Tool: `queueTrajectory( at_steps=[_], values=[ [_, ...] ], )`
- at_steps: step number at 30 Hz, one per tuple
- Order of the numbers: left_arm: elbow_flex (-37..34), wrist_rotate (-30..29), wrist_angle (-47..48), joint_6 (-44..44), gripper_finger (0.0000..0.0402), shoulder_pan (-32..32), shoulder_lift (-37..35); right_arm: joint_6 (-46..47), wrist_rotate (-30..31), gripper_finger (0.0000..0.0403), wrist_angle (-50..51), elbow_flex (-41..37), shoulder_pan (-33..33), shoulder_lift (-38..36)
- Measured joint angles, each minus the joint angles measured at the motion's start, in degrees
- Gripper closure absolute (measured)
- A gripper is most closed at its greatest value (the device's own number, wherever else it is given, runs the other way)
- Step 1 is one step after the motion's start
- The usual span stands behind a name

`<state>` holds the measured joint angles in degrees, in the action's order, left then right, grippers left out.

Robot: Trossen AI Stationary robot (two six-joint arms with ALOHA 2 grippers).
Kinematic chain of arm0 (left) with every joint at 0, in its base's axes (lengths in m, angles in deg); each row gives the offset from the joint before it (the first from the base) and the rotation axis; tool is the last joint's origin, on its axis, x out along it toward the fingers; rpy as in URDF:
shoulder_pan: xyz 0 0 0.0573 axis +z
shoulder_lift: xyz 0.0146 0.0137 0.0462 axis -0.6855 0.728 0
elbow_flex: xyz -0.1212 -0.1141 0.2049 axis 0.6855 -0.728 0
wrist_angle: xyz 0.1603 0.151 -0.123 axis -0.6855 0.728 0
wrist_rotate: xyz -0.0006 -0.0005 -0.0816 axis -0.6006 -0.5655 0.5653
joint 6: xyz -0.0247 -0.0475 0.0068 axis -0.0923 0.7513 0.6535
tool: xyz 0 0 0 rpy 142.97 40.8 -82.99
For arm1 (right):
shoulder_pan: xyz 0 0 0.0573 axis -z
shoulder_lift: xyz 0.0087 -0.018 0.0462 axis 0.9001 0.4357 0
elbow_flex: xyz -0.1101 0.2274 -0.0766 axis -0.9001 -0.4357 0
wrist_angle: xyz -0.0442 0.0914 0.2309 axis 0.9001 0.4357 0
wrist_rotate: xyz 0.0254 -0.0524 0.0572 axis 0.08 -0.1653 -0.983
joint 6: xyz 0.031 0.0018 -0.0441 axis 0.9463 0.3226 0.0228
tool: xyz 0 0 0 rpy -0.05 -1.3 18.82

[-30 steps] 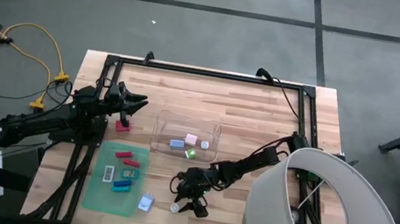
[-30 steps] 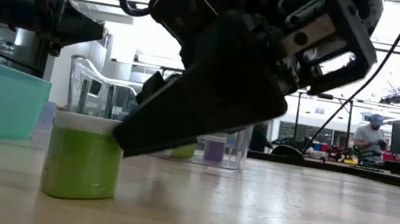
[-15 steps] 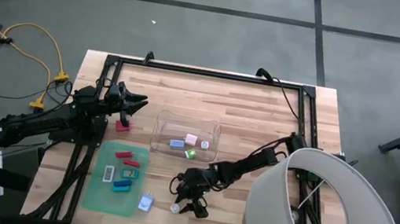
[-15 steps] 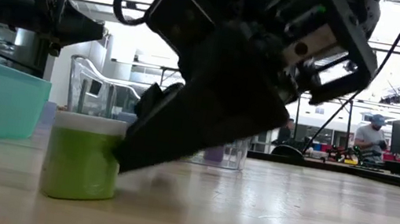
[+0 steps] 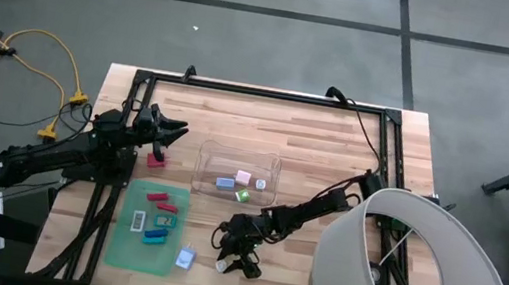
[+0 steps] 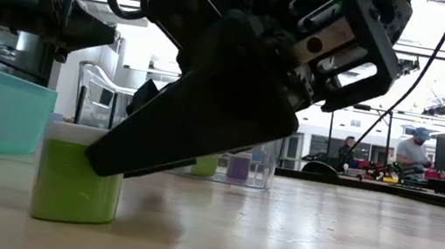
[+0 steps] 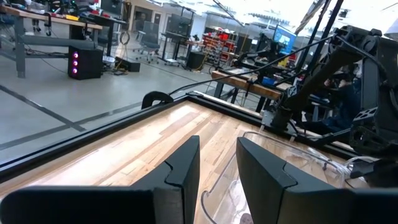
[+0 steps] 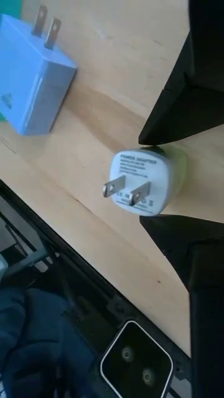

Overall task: Pick & Place Office items
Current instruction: Put the green charger adapter into the transparent bin

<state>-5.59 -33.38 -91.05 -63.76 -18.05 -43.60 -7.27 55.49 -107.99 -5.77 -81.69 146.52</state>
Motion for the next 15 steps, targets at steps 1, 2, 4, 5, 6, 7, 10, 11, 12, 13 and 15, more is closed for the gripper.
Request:
queueTrajectory(
  at_steps=[1, 2, 4, 5, 6, 7, 10, 11, 12, 13, 15],
  values=[
    [0.0, 0.02, 0.01, 0.0, 0.0299, 0.0, 0.0, 0.0, 0.02, 0.0222, 0.08, 0.0, 0.0, 0.0],
    [0.0, 0.01, 0.02, 0.01, 0.0299, 0.0, 0.0, 0.06, 0.03, 0.0222, 0.11, 0.0, 0.0, 0.0],
    [0.0, 0.02, 0.0, 0.0, 0.0299, -0.02, 0.0, 0.24, 0.04, 0.0222, 0.09, 0.0, 0.0, 0.0],
    [0.0, 0.0, 0.02, 0.01, 0.0299, 0.0, 0.0, 0.24, 0.05, 0.0223, 0.1, 0.0, 0.0, 0.0],
    [0.0, 0.01, 0.0, 0.0, 0.0299, 0.0, 0.0, 0.24, 0.07, 0.0224, 0.1, 0.0, 0.0, 0.0],
    [0.0, 0.0, 0.01, 0.0, 0.0299, 0.0, 0.0, 0.24, 0.13, 0.0226, 0.1, 0.0, 0.0, 0.0],
    [0.0, 0.01, 0.01, 0.0, 0.0299, 0.0, 0.0, 0.24, 0.18, 0.0237, -0.06, 0.0, 0.02, 0.0],
    [0.0, 0.02, 0.02, 0.0, 0.0299, -0.02, 0.0, 0.24, 0.18, 0.0241, -0.11, 0.0, 0.02, 0.0],
    [0.0, 0.02, 0.02, 0.02, 0.0299, 0.0, 0.0, 0.24, 0.18, 0.0246, -0.13, 0.0, 0.02, 0.0],
    [0.0, 0.01, 0.0, 0.0, 0.0299, -0.01, 0.0, 0.24, 0.18, 0.0251, -0.18, 0.0, 0.02, 0.0],
    [0.0, 0.02, 0.01, 0.0, 0.0299, 0.0, 0.0, 0.24, 0.18, 0.0258, -0.23, 0.0, 0.02, 0.0]
  ],
)
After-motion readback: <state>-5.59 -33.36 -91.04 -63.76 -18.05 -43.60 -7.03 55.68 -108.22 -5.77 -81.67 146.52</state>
